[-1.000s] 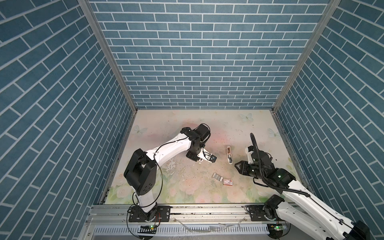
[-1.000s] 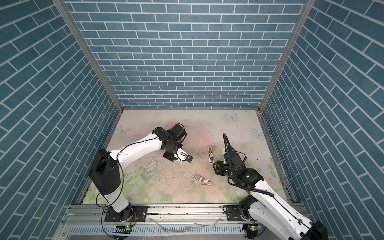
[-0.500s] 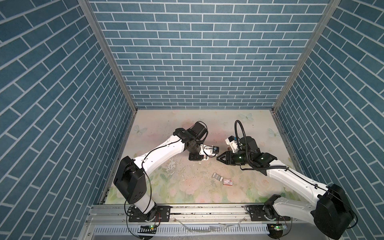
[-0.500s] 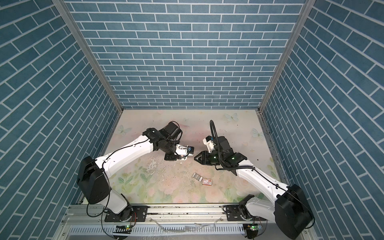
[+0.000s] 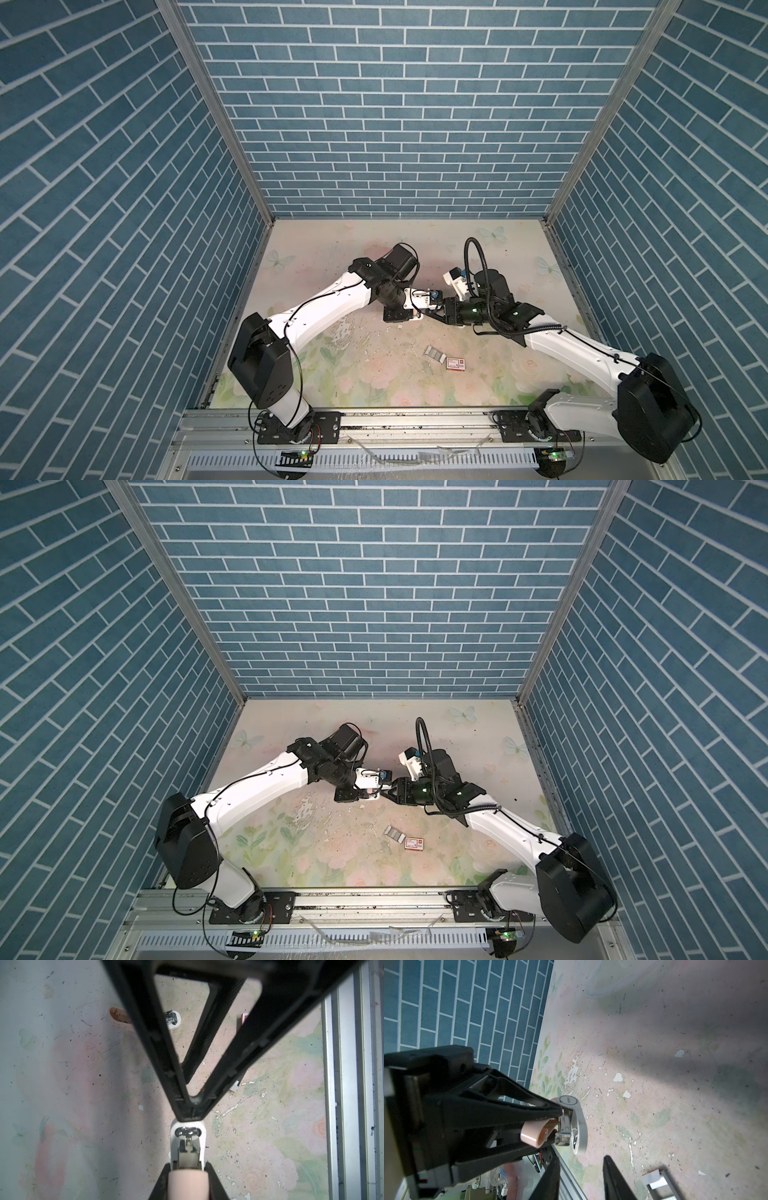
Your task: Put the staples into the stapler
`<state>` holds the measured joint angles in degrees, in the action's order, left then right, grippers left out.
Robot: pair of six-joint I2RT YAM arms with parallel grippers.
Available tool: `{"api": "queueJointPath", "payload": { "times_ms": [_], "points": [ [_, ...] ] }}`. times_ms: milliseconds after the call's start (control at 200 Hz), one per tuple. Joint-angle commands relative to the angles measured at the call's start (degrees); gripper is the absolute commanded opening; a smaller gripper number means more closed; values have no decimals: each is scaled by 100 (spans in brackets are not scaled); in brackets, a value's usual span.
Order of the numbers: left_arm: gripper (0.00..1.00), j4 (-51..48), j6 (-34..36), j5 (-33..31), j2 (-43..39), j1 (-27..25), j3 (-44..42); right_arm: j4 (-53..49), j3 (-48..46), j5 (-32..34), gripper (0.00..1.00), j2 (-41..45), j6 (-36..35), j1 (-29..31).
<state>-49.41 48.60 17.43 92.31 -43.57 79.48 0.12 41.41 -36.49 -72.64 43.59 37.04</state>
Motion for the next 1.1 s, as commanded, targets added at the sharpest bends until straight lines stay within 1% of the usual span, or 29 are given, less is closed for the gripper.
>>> {"api": "queueJointPath", "payload": {
  "times_ms": [0,305,360,575,695,895,1095],
  "points": [
    [3,20,-109,131,25,-37,212,252,149,-116,35,-210,119,23],
    [1,14,-153,190,14,-81,268,182,113,1,35,-338,63,22],
    [0,36,-203,195,7,-81,295,105,100,34,34,-356,28,23],
    [0,-5,-402,336,6,-81,550,134,-50,116,33,-424,26,21],
    [0,-43,-548,474,14,-81,710,336,-156,116,33,-444,108,19],
    [0,-4,-869,781,69,-83,856,990,-293,81,33,-561,340,28],
    [0,76,-1075,895,142,-90,963,1444,-316,28,33,-798,490,29]
  ]
}}
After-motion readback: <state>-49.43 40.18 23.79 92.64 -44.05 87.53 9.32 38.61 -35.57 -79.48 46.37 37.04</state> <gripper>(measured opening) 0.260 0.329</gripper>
